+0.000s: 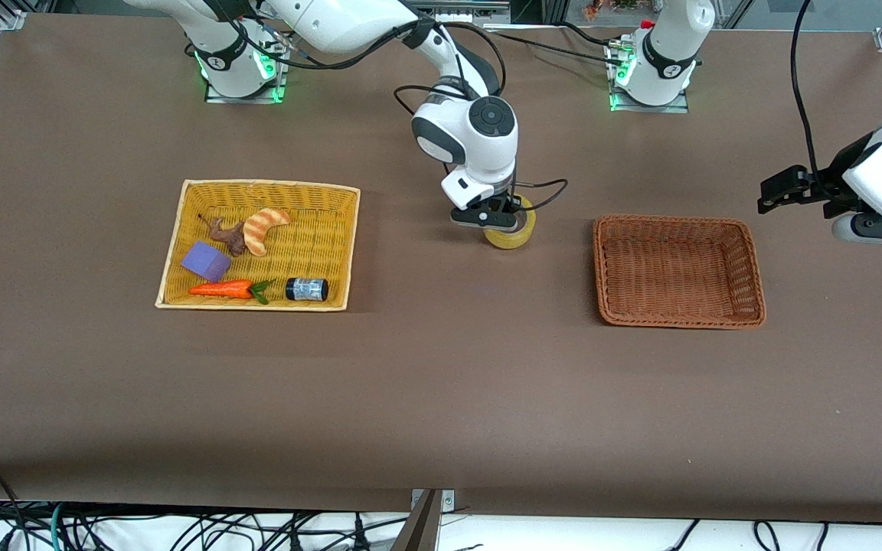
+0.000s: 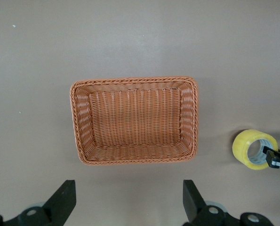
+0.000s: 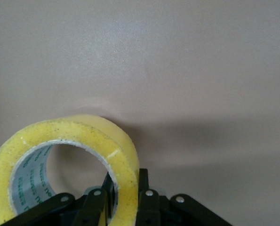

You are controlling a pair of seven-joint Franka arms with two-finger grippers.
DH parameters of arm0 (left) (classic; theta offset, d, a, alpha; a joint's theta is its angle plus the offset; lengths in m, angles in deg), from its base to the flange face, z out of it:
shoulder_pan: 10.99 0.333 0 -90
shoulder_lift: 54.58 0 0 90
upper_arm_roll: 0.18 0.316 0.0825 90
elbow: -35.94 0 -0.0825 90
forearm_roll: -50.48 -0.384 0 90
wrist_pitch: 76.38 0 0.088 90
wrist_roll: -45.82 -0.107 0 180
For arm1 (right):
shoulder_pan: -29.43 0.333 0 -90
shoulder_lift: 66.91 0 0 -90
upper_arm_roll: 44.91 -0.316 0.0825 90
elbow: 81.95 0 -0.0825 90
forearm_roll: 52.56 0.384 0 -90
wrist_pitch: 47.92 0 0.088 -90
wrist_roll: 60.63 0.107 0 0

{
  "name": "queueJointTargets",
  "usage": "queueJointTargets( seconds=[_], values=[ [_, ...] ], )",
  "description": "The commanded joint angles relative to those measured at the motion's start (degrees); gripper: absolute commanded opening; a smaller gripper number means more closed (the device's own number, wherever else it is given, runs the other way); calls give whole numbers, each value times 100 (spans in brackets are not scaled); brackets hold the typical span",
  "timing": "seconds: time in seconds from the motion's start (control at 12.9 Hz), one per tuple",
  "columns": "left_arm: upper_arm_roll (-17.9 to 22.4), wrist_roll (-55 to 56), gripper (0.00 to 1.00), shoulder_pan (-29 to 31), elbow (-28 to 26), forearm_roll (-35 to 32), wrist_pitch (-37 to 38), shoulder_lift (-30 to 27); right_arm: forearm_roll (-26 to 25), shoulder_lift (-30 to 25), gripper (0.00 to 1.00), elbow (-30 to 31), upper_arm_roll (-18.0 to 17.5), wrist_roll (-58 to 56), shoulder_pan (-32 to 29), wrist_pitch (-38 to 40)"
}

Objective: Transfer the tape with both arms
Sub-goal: 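Set the tape down while the left gripper reaches and grasps it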

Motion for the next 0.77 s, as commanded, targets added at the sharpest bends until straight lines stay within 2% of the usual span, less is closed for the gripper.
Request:
queueJointTargets(
  seconds=[0.0,0.08,0.15,0.23,0.39,0.46,0.7],
  values=[
    [-136,-138,100,-27,34,63,34,-10,-120,137,12,-249,121,2,-75,-140],
    [-154,-138,100,-36,34,28,8,-1,-85,84,31,-249,139,-16,-154,-80],
    [-154,-138,100,-45,34,19,-35,34,-85,32,82,-257,113,-43,-268,8],
    [-154,-138,100,-45,34,-7,-192,182,-93,-47,100,-353,121,-147,-330,165],
    [-154,-138,100,-53,34,-95,-474,524,3,-144,100,-939,95,-813,-610,1163],
    [-154,-138,100,-36,34,-121,-510,796,212,-240,100,-1256,95,-1269,-794,1674],
    [-163,-51,100,-36,7,-96,-826,1359,828,-1021,100,-1295,130,-2789,-1602,2407]
  ],
)
